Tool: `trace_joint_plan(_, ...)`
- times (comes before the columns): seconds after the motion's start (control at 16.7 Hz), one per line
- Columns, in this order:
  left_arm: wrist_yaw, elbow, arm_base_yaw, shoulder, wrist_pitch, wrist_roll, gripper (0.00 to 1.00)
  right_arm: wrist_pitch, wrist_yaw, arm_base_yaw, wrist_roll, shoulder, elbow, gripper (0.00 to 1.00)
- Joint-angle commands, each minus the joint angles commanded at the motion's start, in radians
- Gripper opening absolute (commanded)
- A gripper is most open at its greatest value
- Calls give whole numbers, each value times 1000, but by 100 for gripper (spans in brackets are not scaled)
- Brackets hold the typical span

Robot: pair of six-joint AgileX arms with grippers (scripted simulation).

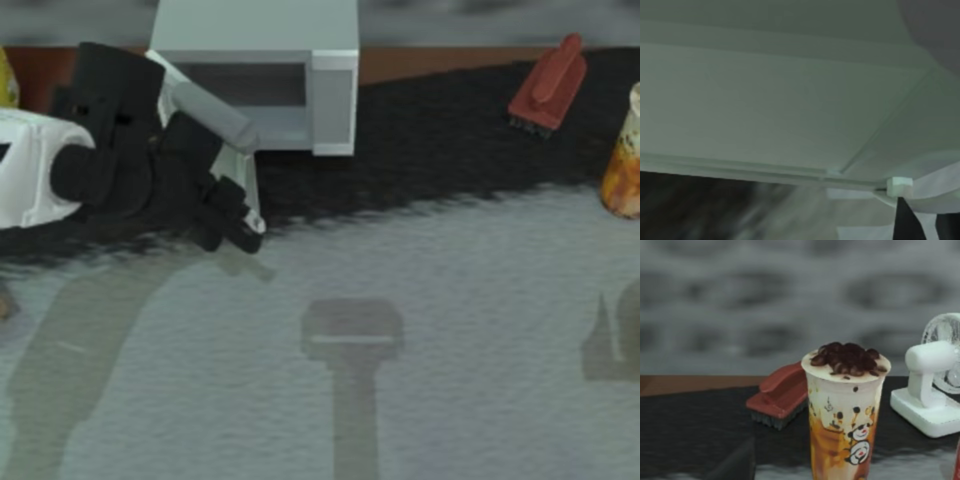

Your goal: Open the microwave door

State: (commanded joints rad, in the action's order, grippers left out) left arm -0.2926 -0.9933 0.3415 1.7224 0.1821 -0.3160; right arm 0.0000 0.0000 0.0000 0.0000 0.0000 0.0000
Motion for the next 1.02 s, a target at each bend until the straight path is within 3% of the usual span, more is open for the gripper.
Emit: trace_joint_plan(1.02, -19, 4, -4, -2, 8, -17, 0, 0, 0, 0, 0, 0, 0, 100)
